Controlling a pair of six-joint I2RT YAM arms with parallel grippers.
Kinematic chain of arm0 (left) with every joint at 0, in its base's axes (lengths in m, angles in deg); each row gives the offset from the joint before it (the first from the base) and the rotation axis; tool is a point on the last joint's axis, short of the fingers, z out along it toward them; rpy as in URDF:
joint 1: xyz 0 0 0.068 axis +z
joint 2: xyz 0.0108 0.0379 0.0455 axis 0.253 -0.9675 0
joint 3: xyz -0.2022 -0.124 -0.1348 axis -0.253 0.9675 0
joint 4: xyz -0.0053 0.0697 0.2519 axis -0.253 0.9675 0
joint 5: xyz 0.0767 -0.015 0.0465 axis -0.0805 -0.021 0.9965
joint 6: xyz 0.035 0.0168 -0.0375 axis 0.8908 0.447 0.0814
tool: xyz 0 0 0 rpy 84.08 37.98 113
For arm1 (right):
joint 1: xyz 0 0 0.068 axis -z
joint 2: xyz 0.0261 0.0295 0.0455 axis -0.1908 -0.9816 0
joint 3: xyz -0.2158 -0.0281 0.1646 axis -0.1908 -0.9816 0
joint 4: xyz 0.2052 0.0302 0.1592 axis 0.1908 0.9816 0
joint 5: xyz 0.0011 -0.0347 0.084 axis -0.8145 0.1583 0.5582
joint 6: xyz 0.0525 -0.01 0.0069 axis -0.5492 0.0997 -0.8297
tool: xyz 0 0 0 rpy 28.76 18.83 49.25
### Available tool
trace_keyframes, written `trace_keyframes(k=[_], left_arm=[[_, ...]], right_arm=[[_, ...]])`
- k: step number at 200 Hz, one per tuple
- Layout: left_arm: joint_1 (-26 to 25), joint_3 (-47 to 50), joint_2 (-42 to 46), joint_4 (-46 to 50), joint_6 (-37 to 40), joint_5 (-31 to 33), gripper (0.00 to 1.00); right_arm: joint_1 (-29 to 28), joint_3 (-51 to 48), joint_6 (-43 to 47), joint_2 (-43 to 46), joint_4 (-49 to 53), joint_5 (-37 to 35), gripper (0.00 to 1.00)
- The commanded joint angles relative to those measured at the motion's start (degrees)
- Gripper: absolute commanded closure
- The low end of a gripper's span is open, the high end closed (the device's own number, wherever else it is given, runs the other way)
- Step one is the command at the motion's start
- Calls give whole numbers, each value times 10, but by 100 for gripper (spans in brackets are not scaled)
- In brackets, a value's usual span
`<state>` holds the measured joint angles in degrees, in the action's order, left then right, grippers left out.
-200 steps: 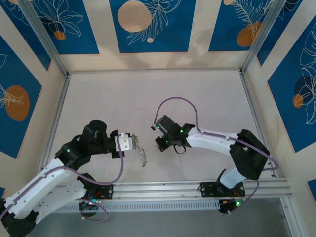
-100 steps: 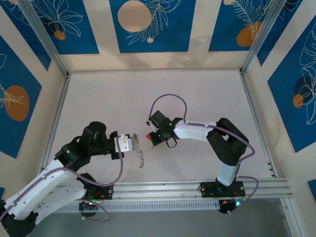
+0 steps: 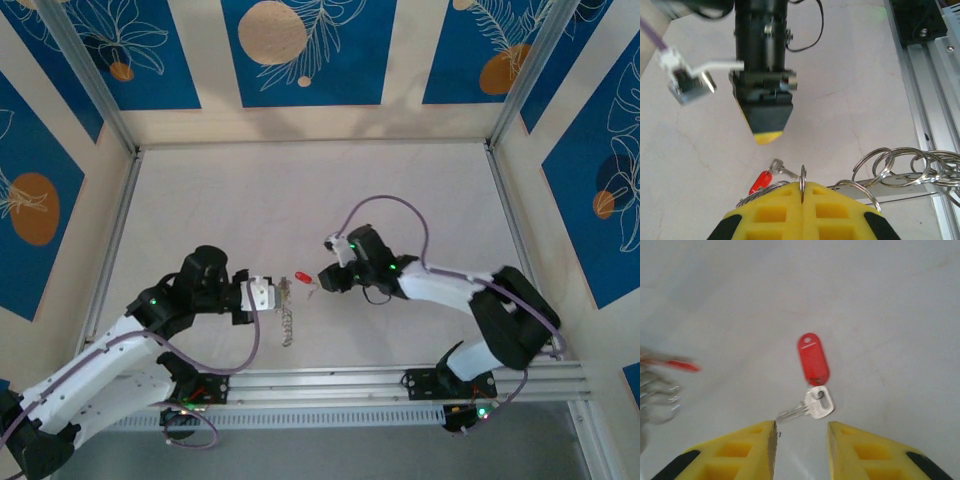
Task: Put the keys on the keyring
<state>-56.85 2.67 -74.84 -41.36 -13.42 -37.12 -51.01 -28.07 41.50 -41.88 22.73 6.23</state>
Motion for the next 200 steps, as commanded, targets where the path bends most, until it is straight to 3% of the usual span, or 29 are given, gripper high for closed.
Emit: trace_keyframes(k=[1,17,36,91,176,200], left_arm=[[-3,-9,-15,-34,22,-63,100],[-3,-8,-22,-41,32,-95,100],[-3,-1,-28,-65,35,-117,100],[-3,-5,-62,-126,9,-160,100],[-4,20,-83,-227,-48,-175,100],[-4,22,-88,-237,-53,-178,100]], right_arm=[[-3,-102,103,73,-246,131,67],[-4,-151,171,103,-342,190,67],[-11,-142,197,133,-317,222,66],[-66,-142,246,158,-372,196,63],[-71,-143,267,194,-331,203,65],[-71,-135,266,190,-321,212,71]])
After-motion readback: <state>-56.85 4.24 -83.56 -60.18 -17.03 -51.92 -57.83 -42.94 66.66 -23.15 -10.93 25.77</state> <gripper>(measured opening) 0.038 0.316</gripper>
